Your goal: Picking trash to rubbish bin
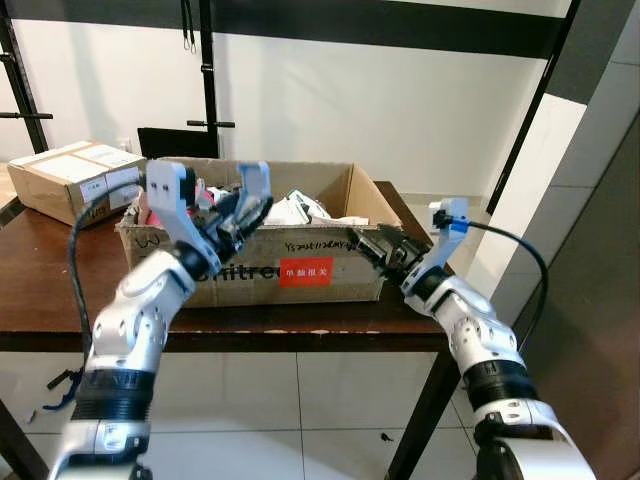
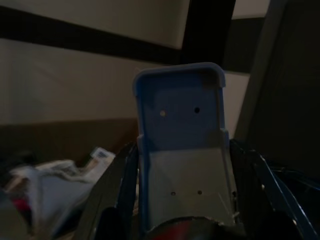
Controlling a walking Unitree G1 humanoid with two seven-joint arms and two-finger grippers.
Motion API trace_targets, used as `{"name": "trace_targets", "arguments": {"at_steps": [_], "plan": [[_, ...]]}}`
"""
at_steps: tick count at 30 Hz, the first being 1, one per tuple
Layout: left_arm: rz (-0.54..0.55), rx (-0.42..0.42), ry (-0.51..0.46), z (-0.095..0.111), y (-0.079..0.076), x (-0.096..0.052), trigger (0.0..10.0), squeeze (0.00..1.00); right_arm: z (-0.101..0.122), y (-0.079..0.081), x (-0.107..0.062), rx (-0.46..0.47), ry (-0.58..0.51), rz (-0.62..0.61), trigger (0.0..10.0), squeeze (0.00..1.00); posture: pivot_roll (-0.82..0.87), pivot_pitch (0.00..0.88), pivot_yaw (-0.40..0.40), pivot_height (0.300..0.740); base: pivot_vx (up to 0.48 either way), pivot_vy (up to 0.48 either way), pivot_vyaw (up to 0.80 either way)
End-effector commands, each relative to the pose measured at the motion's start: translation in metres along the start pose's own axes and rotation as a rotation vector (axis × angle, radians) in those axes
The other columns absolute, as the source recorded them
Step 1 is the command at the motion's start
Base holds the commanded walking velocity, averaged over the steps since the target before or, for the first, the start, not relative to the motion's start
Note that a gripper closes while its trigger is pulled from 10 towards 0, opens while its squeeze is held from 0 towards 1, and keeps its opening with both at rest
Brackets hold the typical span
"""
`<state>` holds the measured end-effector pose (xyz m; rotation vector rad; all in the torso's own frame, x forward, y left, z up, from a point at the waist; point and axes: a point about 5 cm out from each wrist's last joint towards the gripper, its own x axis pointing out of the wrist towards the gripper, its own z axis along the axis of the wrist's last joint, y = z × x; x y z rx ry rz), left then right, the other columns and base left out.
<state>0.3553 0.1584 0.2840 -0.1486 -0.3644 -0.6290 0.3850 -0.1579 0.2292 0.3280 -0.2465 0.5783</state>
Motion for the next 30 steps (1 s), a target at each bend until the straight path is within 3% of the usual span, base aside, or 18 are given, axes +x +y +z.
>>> {"name": "trace_targets", "arguments": {"at_steps": [1, 10, 30], "plan": [[0.016, 0.081, 0.031, 0.006, 0.004, 0.008, 10.0, 0.00, 0.014, 0.003, 0.007, -0.042, -0.054, -0.013, 10.0, 0.00, 0.06, 0.009, -0.068, 0.740, 0.000, 0.000, 0.00], [0.066, 0.133, 0.055, 0.011, 0.012, 0.017, 10.0, 0.00, 0.026, 0.005, 0.013, -0.053, -0.115, -0.062, 10.0, 0.00, 0.05, 0.000, -0.059, 0.740, 0.031, 0.000, 0.00], [0.028, 0.150, 0.052, 0.015, 0.010, 0.022, 10.0, 0.00, 0.024, 0.012, 0.016, -0.042, -0.119, -0.043, 10.0, 0.00, 0.05, 0.000, -0.062, 0.740, 0.405, 0.000, 0.00]]}}
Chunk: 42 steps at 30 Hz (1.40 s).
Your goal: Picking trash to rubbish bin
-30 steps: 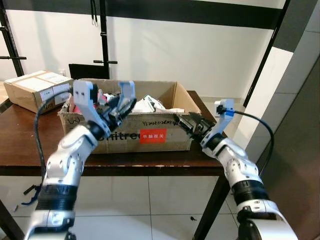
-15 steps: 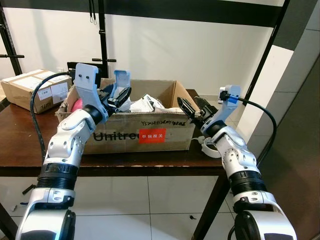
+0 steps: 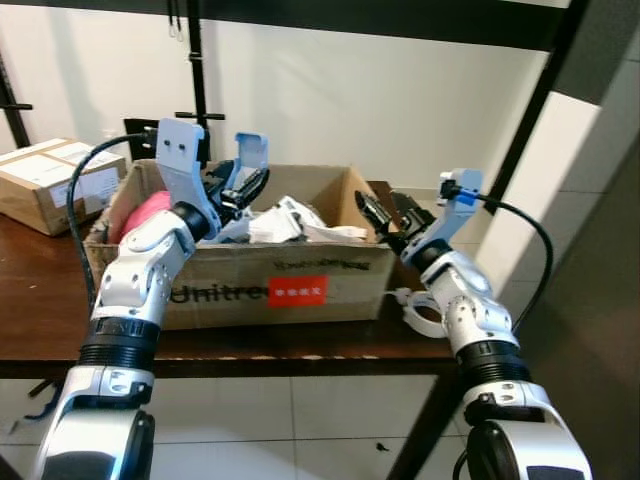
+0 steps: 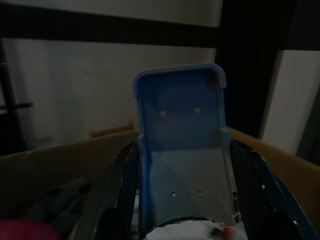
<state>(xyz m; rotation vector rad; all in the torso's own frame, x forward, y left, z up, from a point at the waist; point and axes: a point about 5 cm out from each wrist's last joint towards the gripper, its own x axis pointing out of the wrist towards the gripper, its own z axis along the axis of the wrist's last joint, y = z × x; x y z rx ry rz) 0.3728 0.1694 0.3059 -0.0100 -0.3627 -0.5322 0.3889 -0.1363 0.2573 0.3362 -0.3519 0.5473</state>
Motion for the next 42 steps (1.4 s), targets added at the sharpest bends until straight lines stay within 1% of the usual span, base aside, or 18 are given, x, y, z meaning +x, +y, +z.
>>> {"name": "trace_targets", "arguments": {"at_steps": [1, 3, 7, 11, 12, 15, 16, 19, 20, 24, 25, 27, 28, 31, 32, 35, 42], "plan": [[-0.044, 0.006, 0.008, -0.001, -0.010, 0.006, 10.0, 0.00, 0.007, -0.010, -0.006, -0.019, -0.014, -0.031, 10.0, 0.00, 0.05, 0.000, -0.062, 0.740, 0.401, 0.000, 0.00], [-0.049, 0.014, 0.016, -0.002, -0.010, 0.007, 10.0, 0.00, 0.007, -0.010, -0.006, -0.019, -0.017, -0.031, 10.0, 0.00, 0.05, 0.000, -0.062, 0.740, 0.341, 0.000, 0.00], [-0.061, 0.016, 0.010, -0.001, -0.012, 0.008, 10.0, 0.00, 0.008, -0.011, -0.007, -0.019, -0.020, -0.033, 10.0, 0.00, 0.05, 0.000, -0.060, 0.740, 0.000, 0.000, 0.00], [-0.082, 0.036, 0.019, -0.001, -0.013, 0.009, 10.0, 0.00, 0.009, -0.011, -0.008, -0.018, -0.022, -0.037, 10.0, 0.00, 0.05, 0.000, -0.060, 0.740, 0.000, 0.000, 0.00], [-0.104, 0.044, 0.021, 0.001, -0.014, 0.012, 10.0, 0.00, 0.009, -0.012, -0.008, -0.017, -0.022, -0.039, 10.0, 0.00, 0.06, 0.000, -0.061, 0.740, 0.000, 0.000, 0.00], [-0.123, 0.078, 0.029, 0.004, -0.014, 0.017, 10.0, 0.00, 0.009, -0.012, -0.007, -0.017, -0.024, -0.042, 10.0, 0.00, 0.06, 0.000, -0.061, 0.740, 0.000, 0.000, 0.00], [-0.123, 0.078, 0.029, 0.004, -0.014, 0.017, 10.0, 0.00, 0.009, -0.012, -0.007, -0.017, -0.024, -0.042, 10.0, 0.00, 0.06, 0.000, -0.061, 0.740, 0.000, 0.000, 0.00], [-0.145, 0.102, 0.049, 0.005, -0.016, 0.025, 10.0, 0.00, 0.010, -0.012, -0.007, -0.018, -0.027, -0.042, 10.0, 0.00, 0.06, 0.000, -0.060, 0.740, 0.000, 0.000, 0.00], [-0.145, 0.102, 0.049, 0.005, -0.016, 0.025, 10.0, 0.00, 0.010, -0.012, -0.007, -0.018, -0.027, -0.042, 10.0, 0.00, 0.06, 0.000, -0.060, 0.740, 0.000, 0.000, 0.00], [-0.147, 0.091, 0.069, 0.004, -0.019, 0.039, 10.0, 0.00, 0.012, -0.012, -0.007, -0.023, -0.030, -0.045, 10.0, 0.00, 0.05, 0.000, -0.058, 0.740, 0.000, 0.000, 0.00], [-0.147, 0.091, 0.069, 0.004, -0.019, 0.039, 10.0, 0.00, 0.012, -0.012, -0.007, -0.023, -0.030, -0.045, 10.0, 0.00, 0.05, 0.000, -0.058, 0.740, 0.000, 0.000, 0.00], [-0.146, 0.090, 0.092, 0.000, -0.022, 0.046, 10.0, 0.00, 0.012, -0.013, -0.008, -0.024, -0.030, -0.046, 10.0, 0.00, 0.05, 0.002, -0.059, 0.740, 0.000, 0.000, 0.00], [-0.146, 0.090, 0.092, 0.000, -0.022, 0.046, 10.0, 0.00, 0.012, -0.013, -0.008, -0.024, -0.030, -0.046, 10.0, 0.00, 0.05, 0.002, -0.059, 0.740, 0.000, 0.000, 0.00], [-0.141, 0.080, 0.126, -0.004, -0.023, 0.055, 10.0, 0.00, 0.012, -0.013, -0.008, -0.029, -0.026, -0.048, 10.0, 0.00, 0.05, 0.007, -0.057, 0.740, 0.000, 0.000, 0.00], [-0.141, 0.080, 0.126, -0.004, -0.023, 0.055, 10.0, 0.00, 0.012, -0.013, -0.008, -0.029, -0.026, -0.048, 10.0, 0.00, 0.05, 0.007, -0.057, 0.740, 0.000, 0.000, 0.00], [-0.129, 0.095, 0.169, -0.009, -0.022, 0.059, 10.0, 0.00, 0.013, -0.013, -0.008, -0.034, -0.027, -0.046, 10.0, 0.00, 0.05, 0.008, -0.053, 0.740, 0.000, 0.000, 0.00], [-0.134, 0.108, 0.196, -0.013, -0.024, 0.063, 10.0, 0.00, 0.013, -0.013, -0.009, -0.038, -0.025, -0.047, 10.0, 0.00, 0.05, 0.016, -0.056, 0.740, 0.000, 0.000, 0.00]]}}
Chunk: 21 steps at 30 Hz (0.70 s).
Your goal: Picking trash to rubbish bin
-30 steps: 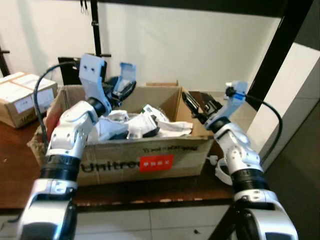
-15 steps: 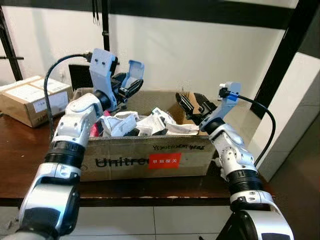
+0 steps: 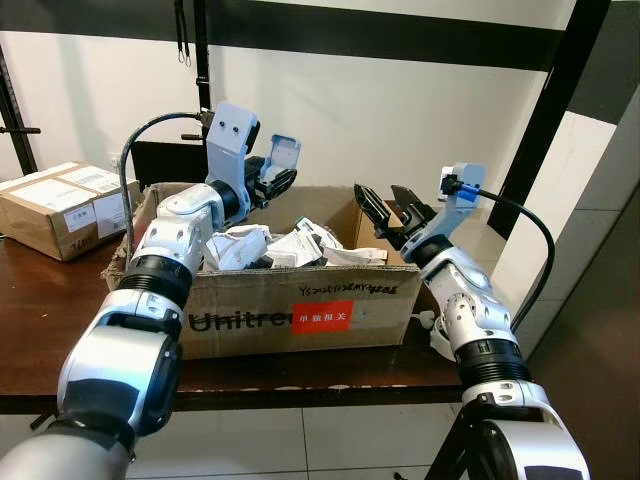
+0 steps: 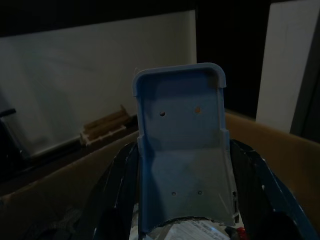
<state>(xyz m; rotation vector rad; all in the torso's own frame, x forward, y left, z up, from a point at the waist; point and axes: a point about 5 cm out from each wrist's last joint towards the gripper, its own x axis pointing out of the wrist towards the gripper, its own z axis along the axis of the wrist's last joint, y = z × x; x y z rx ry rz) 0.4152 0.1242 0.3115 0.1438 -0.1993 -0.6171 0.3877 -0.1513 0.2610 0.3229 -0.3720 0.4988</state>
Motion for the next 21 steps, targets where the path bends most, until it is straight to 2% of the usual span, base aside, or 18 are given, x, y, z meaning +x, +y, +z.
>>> {"name": "trace_targets", "arguments": {"at_steps": [1, 6, 8, 9, 11, 13, 15, 19, 21], "plan": [[-0.033, 0.031, 0.008, 0.002, -0.006, 0.006, 10.0, 0.00, 0.003, -0.003, -0.002, -0.012, -0.002, -0.006, 10.0, 0.00, 0.05, 0.016, -0.056, 0.740, 0.000, 0.000, 0.00], [-0.066, 0.087, 0.022, 0.003, -0.013, 0.012, 10.0, 0.00, 0.002, -0.003, -0.002, -0.015, 0.009, -0.011, 10.0, 0.00, 0.06, 0.025, -0.058, 0.740, 0.000, 0.000, 0.00], [-0.119, 0.109, 0.022, 0.005, -0.023, 0.018, 10.0, 0.00, -0.002, -0.002, -0.001, -0.042, 0.054, -0.009, 10.0, 0.00, 0.07, 0.039, -0.049, 0.740, 0.000, 0.000, 0.00], [-0.119, 0.109, 0.022, 0.005, -0.023, 0.018, 10.0, 0.00, -0.002, -0.002, -0.001, -0.042, 0.054, -0.009, 10.0, 0.00, 0.07, 0.039, -0.049, 0.740, 0.000, 0.000, 0.00], [-0.175, 0.132, 0.031, 0.004, -0.033, 0.022, 10.0, 0.00, -0.007, -0.001, -0.001, -0.101, 0.116, 0.003, 10.0, 0.00, 0.07, 0.054, -0.031, 0.740, 0.000, 0.000, 0.00], [-0.196, 0.139, 0.034, 0.003, -0.036, 0.023, 10.0, 0.00, -0.008, -0.001, -0.001, -0.116, 0.139, 0.007, 10.0, 0.00, 0.07, 0.066, -0.017, 0.740, 0.000, 0.000, 0.00], [-0.227, 0.159, 0.032, 0.004, -0.041, 0.025, 10.0, 0.00, -0.011, -0.001, -0.003, -0.158, 0.219, 0.025, 10.0, 0.00, 0.07, 0.071, -0.011, 0.740, 0.000, 0.000, 0.00], [-0.239, 0.170, 0.027, 0.006, -0.042, 0.025, 10.0, 0.00, -0.010, -0.001, -0.005, -0.223, 0.306, 0.060, 10.0, 0.00, 0.08, 0.093, 0.008, 0.740, 0.000, 0.000, 0.00], [-0.244, 0.196, 0.041, 0.005, -0.041, 0.025, 10.0, 0.00, 0.001, -0.004, -0.006, -0.283, 0.360, 0.091, 10.0, 0.00, 0.08, 0.099, 0.012, 0.740, 0.000, 0.000, 0.00]]}}
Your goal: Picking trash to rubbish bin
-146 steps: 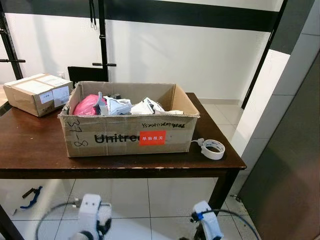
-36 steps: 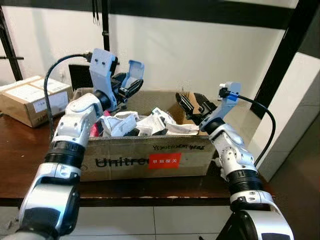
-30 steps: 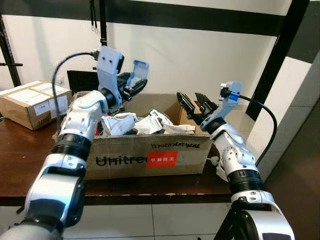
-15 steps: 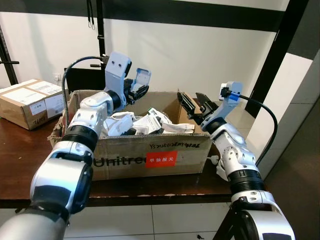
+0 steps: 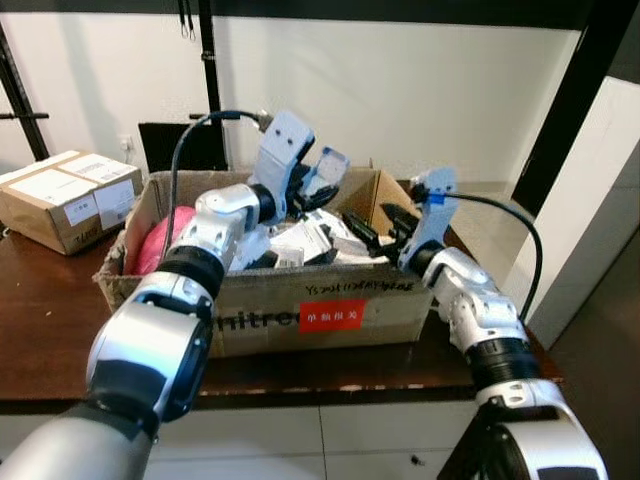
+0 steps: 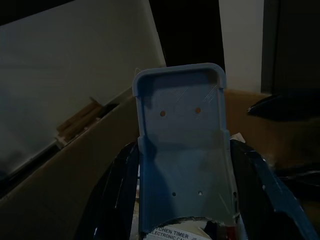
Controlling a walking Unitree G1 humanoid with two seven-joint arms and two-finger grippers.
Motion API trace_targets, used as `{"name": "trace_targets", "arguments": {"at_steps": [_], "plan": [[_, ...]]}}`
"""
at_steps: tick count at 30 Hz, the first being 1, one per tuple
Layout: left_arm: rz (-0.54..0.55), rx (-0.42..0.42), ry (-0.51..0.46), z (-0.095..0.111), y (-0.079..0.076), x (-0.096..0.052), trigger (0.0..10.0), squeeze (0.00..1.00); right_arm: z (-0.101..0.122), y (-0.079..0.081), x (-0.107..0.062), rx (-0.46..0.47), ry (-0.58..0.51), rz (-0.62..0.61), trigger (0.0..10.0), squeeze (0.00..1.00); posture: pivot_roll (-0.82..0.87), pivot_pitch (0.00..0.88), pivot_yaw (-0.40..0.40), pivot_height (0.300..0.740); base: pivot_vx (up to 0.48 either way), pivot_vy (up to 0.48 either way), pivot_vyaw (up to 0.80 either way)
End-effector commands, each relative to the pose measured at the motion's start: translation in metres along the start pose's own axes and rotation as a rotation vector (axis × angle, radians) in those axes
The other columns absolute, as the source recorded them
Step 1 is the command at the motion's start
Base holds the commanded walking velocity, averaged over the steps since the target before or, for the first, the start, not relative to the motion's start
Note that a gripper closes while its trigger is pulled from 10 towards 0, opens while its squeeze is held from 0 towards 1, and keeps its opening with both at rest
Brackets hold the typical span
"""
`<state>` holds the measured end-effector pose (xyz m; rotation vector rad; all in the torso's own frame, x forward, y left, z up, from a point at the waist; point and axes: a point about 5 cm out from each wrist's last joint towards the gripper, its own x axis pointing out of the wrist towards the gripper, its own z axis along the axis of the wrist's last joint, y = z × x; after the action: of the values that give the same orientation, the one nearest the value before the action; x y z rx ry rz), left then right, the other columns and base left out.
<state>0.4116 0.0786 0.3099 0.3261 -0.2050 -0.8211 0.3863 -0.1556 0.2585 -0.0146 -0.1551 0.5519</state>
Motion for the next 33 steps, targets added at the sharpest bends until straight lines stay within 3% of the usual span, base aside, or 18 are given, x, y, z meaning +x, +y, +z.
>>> {"name": "trace_targets", "arguments": {"at_steps": [1, 5, 12, 14, 15, 16, 26, 27, 30, 33], "plan": [[-0.022, 0.041, 0.016, 0.003, -0.001, 0.002, 10.0, 0.00, 0.000, -0.001, -0.002, -0.028, 0.060, 0.025, 10.0, 0.00, 0.08, 0.099, 0.012, 0.740, 0.000, 0.000, 0.00], [-0.026, 0.053, 0.029, 0.001, -0.001, 0.001, 10.0, 0.00, 0.019, -0.011, -0.006, -0.121, 0.093, 0.040, 10.0, 0.00, 0.07, 0.101, 0.015, 0.740, 0.000, 0.000, 0.00], [-0.028, 0.057, 0.036, 0.000, -0.001, 0.001, 10.0, 0.00, 0.031, -0.016, -0.008, -0.244, 0.153, 0.054, 10.0, 0.00, 0.07, 0.100, 0.009, 0.740, 0.000, 0.000, 0.00], [-0.032, 0.051, 0.037, 0.000, -0.001, 0.001, 10.0, 0.04, 0.032, -0.017, -0.009, -0.255, 0.160, 0.053, 10.0, 0.00, 0.07, 0.099, 0.008, 0.740, 0.000, 0.000, 0.00], [-0.034, 0.048, 0.035, 0.000, -0.001, 0.001, 10.0, 0.27, 0.033, -0.017, -0.009, -0.258, 0.163, 0.054, 10.0, 0.00, 0.07, 0.099, 0.008, 0.740, 0.000, 0.000, 0.00], [-0.049, 0.028, 0.027, 0.000, -0.002, 0.001, 10.0, 1.00, 0.033, -0.016, -0.009, -0.257, 0.165, 0.058, 10.0, 0.00, 0.07, 0.098, 0.007, 0.740, 0.000, 0.000, 0.00], [-0.059, 0.019, 0.011, 0.003, 0.000, 0.000, 10.0, 1.00, 0.032, -0.015, -0.010, -0.261, 0.177, 0.072, 10.0, 0.00, 0.07, 0.090, 0.003, 0.740, 0.000, 0.000, 0.00], [-0.047, 0.012, -0.010, 0.006, 0.002, -0.001, 10.0, 0.00, 0.033, -0.016, -0.010, -0.261, 0.173, 0.066, 10.0, 0.00, 0.07, 0.088, 0.001, 0.740, 0.000, 0.000, 0.00], [0.020, -0.067, -0.129, 0.024, 0.015, -0.006, 10.0, 0.00, 0.039, -0.021, -0.010, -0.245, 0.144, 0.028, 10.0, 0.00, 0.06, 0.087, 0.000, 0.740, 0.000, 0.000, 0.00], [0.040, -0.096, -0.167, 0.029, 0.019, -0.008, 10.0, 0.00, 0.042, -0.023, -0.010, -0.227, 0.121, 0.009, 10.0, 0.00, 0.06, 0.085, 0.000, 0.740, 0.000, 0.000, 0.00]]}}
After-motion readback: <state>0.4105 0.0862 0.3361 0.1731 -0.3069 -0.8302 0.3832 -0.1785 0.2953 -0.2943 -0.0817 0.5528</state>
